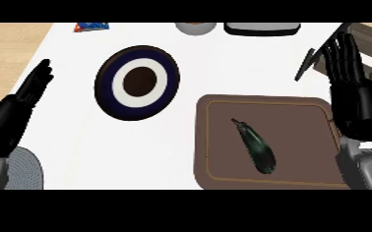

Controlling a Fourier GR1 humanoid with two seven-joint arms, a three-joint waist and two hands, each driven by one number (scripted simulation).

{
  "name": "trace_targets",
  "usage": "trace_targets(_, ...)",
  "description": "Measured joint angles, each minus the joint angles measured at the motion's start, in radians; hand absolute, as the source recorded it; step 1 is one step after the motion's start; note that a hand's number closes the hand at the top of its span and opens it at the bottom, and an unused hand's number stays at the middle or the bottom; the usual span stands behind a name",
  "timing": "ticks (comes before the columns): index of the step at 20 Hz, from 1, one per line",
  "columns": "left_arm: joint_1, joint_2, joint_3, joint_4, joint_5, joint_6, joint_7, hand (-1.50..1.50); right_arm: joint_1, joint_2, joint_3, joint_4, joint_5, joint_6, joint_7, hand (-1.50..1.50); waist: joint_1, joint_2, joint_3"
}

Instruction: Pick the eggplant from the tray and place it in the tiered basket

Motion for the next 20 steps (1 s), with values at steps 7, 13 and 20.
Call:
trace_targets(7,0.016,-0.094,-0.007,0.026,0.075,0.006,0.045,0.00,-0.037,0.015,0.212,-0.014,0.017,0.144,0.116,1.50,-0.008,0.008,-0.037)
trace_targets(13,0.030,-0.177,-0.020,0.057,0.138,0.007,0.083,0.00,0.036,0.089,0.312,0.056,0.215,-0.099,0.337,-1.50,-0.033,0.008,-0.037)
trace_targets(20,0.019,-0.226,-0.024,0.085,0.137,0.011,0.096,0.00,-0.039,-0.042,0.393,-0.081,0.426,-0.057,0.584,-1.50,-0.040,0.003,-0.036)
